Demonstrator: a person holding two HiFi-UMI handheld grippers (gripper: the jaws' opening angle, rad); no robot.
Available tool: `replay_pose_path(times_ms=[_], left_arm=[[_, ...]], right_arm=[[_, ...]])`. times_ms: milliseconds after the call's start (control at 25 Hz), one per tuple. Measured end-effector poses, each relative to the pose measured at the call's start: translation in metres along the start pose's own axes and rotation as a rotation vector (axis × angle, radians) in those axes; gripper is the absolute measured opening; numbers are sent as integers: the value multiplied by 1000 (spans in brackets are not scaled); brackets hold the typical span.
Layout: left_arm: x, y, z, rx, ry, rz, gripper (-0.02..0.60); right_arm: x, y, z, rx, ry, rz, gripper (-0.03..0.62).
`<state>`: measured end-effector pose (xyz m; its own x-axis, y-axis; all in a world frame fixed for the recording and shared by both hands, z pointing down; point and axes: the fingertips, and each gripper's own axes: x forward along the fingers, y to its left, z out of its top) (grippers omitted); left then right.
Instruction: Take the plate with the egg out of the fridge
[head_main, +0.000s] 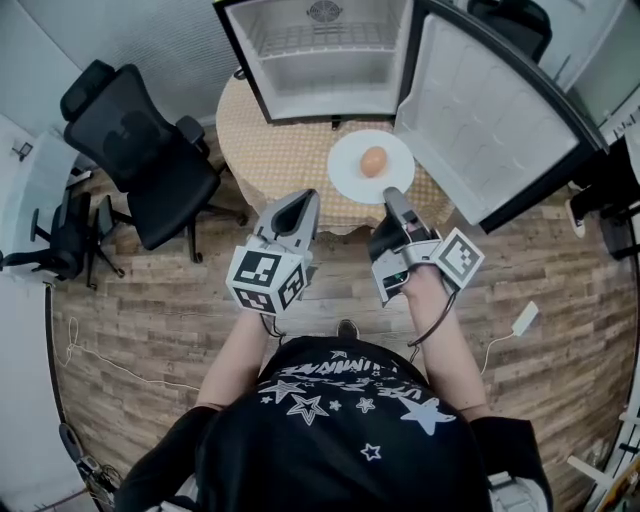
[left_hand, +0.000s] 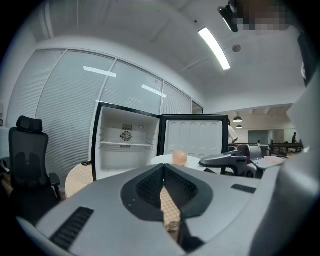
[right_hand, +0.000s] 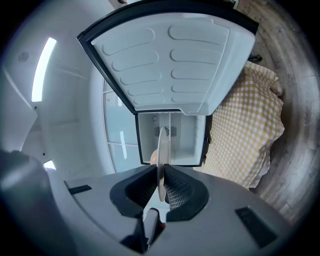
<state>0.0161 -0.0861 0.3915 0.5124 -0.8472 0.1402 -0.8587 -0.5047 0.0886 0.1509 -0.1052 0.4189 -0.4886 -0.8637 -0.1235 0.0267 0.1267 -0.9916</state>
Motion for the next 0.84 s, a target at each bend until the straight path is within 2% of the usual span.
replay_pose_path(times_ms=[200,440,840], left_arm=[[-17,5,-4,-11,5,9,8],[-93,15,-20,-29,6,-3,8],[-162,20,-28,-50,8,-42,8]], right_arm=[[-6,3,-14,-6,6,1,54],[-39,15,-81,-43,-7,21,54],[-79,27,-145,-81,-24,9,54]])
